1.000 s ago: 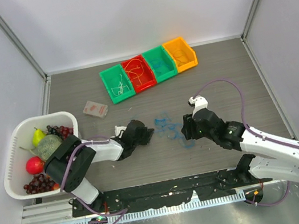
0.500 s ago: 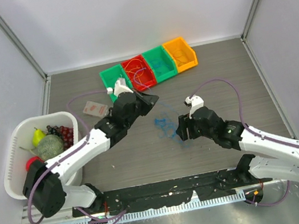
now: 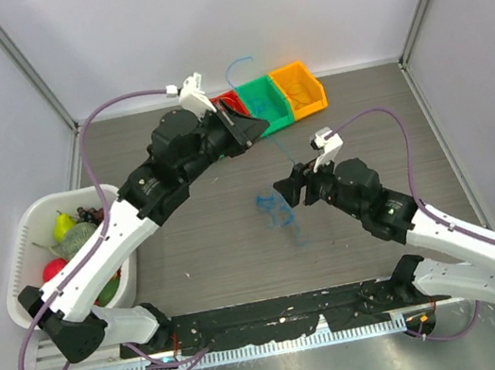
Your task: Untangle the cables
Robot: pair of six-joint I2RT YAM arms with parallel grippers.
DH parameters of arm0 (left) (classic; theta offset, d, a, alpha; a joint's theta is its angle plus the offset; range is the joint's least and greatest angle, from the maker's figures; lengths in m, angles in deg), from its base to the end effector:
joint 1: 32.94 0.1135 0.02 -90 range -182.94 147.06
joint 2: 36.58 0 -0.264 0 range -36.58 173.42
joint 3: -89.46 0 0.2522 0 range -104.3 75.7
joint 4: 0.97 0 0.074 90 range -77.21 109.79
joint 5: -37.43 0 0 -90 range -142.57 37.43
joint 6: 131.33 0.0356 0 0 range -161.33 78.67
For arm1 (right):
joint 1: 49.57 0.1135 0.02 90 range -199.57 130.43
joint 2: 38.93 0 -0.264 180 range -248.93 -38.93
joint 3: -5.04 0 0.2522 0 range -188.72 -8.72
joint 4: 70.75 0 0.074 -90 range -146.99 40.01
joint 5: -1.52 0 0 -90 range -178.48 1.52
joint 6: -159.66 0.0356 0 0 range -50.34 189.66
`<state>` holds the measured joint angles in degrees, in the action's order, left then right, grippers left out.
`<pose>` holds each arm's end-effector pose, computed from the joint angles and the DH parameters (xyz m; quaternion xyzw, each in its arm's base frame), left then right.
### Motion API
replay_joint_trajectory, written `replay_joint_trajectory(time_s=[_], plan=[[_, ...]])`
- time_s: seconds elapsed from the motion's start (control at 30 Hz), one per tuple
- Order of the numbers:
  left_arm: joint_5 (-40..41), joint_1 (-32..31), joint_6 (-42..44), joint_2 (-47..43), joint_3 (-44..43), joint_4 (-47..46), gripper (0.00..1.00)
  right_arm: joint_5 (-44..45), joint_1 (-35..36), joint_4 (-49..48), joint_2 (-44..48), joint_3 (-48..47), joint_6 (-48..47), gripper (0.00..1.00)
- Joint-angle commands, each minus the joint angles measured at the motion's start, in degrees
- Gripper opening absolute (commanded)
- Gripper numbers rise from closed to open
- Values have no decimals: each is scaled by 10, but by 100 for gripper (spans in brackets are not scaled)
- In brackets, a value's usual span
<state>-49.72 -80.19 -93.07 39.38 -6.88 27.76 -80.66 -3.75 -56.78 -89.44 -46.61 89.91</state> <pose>0.2055 -0.2197 0.4415 -0.0459 0.7553 -0.4847 0.4388 0.1504 0.1478 0.2980 -0.1311 0.7699 0.2945 0.5507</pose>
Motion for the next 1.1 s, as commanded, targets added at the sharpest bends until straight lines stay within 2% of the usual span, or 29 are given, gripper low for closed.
replay_joint_trajectory(time_s=[0.0,0.23,0.33,0.37,0.5,0.53,0.63,0.73,0.8,0.87,0.9,0.97,1.03,1.07], plan=[[-26,-2,47,-27,-85,36,0,33,-2,-57,-13,-32,-1,65],[-21,-2,63,-22,-214,73,0,31,-2,-133,-66,-3,24,57],[-8,-2,73,-18,-264,92,0,51,-2,-144,-77,16,41,49],[3,-1,78,-14,-282,106,0,49,-1,-144,-76,17,42,49],[45,-2,84,5,-332,182,0,-7,-2,-114,-54,18,30,64],[51,-2,84,8,-333,194,0,-29,-2,-94,-46,14,17,68],[65,-2,82,14,-321,226,0,-126,-2,-38,-22,-24,-12,70],[70,-1,83,18,-311,251,0,-162,-1,65,7,-75,-32,70],[74,-2,83,18,-306,264,0,-149,-2,137,14,-119,-44,70],[70,-2,83,15,-296,266,0,-80,-2,194,15,-162,-46,70],[67,-2,82,12,-290,268,0,-17,-2,223,9,-191,-50,70],[63,-1,80,9,-282,272,0,-21,-2,233,2,-226,-67,70],[56,-2,76,2,-268,272,0,-60,-2,208,-11,-247,-74,70],[52,-1,75,0,-261,272,0,-109,-2,199,-17,-261,-80,70]])
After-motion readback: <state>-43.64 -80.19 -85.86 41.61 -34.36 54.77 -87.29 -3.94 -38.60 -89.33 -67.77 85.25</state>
